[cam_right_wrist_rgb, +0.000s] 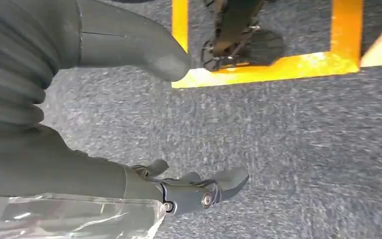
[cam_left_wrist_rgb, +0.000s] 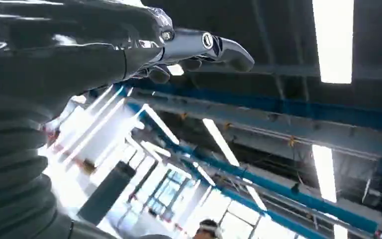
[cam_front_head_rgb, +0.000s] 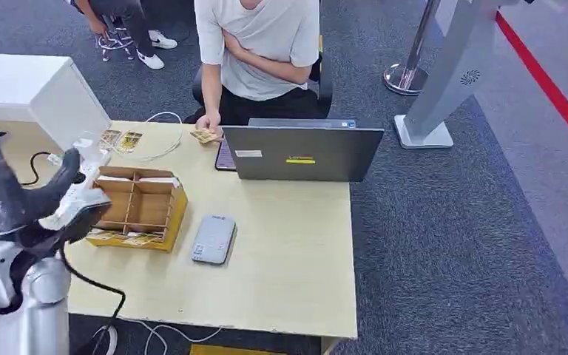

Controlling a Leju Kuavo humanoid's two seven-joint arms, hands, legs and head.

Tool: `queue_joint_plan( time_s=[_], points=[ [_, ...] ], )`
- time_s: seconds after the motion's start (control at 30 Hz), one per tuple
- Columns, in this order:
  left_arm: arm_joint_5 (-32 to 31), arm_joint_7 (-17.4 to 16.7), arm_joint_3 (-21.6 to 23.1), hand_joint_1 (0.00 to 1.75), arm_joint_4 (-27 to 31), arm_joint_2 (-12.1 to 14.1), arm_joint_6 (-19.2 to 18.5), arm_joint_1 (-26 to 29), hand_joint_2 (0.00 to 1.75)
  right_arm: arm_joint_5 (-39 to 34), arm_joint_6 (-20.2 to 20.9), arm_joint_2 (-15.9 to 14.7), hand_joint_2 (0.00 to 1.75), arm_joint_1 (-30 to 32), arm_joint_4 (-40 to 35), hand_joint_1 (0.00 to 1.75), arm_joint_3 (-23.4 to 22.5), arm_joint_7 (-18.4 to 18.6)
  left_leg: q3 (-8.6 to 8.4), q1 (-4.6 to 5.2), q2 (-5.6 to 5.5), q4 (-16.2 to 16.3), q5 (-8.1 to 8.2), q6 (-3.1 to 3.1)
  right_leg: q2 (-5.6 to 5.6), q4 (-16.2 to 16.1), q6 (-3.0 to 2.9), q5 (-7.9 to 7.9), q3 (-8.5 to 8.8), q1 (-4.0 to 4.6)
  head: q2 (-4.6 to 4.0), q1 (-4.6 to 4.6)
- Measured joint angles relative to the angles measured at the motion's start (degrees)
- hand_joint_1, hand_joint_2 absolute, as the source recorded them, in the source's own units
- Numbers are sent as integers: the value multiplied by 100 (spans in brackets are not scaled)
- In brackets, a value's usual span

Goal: Pass the card to the sensor for recognition and then transmit it.

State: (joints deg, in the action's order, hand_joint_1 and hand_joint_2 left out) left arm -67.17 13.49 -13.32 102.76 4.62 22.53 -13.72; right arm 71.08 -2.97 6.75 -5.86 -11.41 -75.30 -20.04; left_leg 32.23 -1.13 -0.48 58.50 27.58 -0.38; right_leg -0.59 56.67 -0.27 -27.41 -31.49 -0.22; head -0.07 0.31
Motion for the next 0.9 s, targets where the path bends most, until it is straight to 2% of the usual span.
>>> queue_joint_plan(
  time_s=[0.03, 0.1, 0.23, 0.37, 0.6, 0.7, 0.9],
  points=[
    [-403, -375, 292, 0, -155, 188, -94, -254, 175, 35, -2, 11, 175, 5, 2, 0, 37, 17, 1, 1, 10, 0, -4, -6, 10, 8, -2, 1, -7, -1, 0, -2],
    [-612, -706, 723, 0, -437, 518, -203, -625, 175, 44, -4, 41, 175, 18, 7, 0, 102, 20, 3, 1, 35, 0, -8, -12, 34, 21, -7, 5, -15, -1, 0, -9],
    [-653, -846, 1297, 0, -756, 959, -234, -1025, 175, 57, -11, 79, 175, 56, 9, 0, 166, 35, 4, 1, 55, -1, -8, -15, 56, 33, -11, 5, -33, -1, 0, -15],
    [-955, -1342, 1653, 0, -1210, 1243, -725, -1476, 175, 96, -87, 83, 175, 72, 7, 0, 220, 157, 26, -1, 55, -1, -18, -29, 56, 39, -16, 8, -56, 0, 0, -15],
    [-1001, -1406, 1937, 0, -1673, 1435, -803, -1878, 175, 98, -90, 103, 175, 100, 7, 0, 266, 210, 34, 0, 59, -1, -21, -34, 60, 45, -23, 12, -66, 0, 0, -15],
    [-1066, -1746, 1987, 0, -1863, 1455, -1260, -1997, 175, 155, -151, 113, 175, 98, 7, 0, 284, 365, 35, 0, 59, -1, -21, -34, 60, 45, -23, 12, -67, 0, 0, -11],
    [-1068, -1884, 2066, 0, -2239, 1466, -1324, -2083, 175, 280, -181, 131, 175, 102, 7, 0, 382, 446, 37, 0, 64, -1, -22, -34, 64, 46, -25, 14, -70, 0, 0, -13]
  ],
)
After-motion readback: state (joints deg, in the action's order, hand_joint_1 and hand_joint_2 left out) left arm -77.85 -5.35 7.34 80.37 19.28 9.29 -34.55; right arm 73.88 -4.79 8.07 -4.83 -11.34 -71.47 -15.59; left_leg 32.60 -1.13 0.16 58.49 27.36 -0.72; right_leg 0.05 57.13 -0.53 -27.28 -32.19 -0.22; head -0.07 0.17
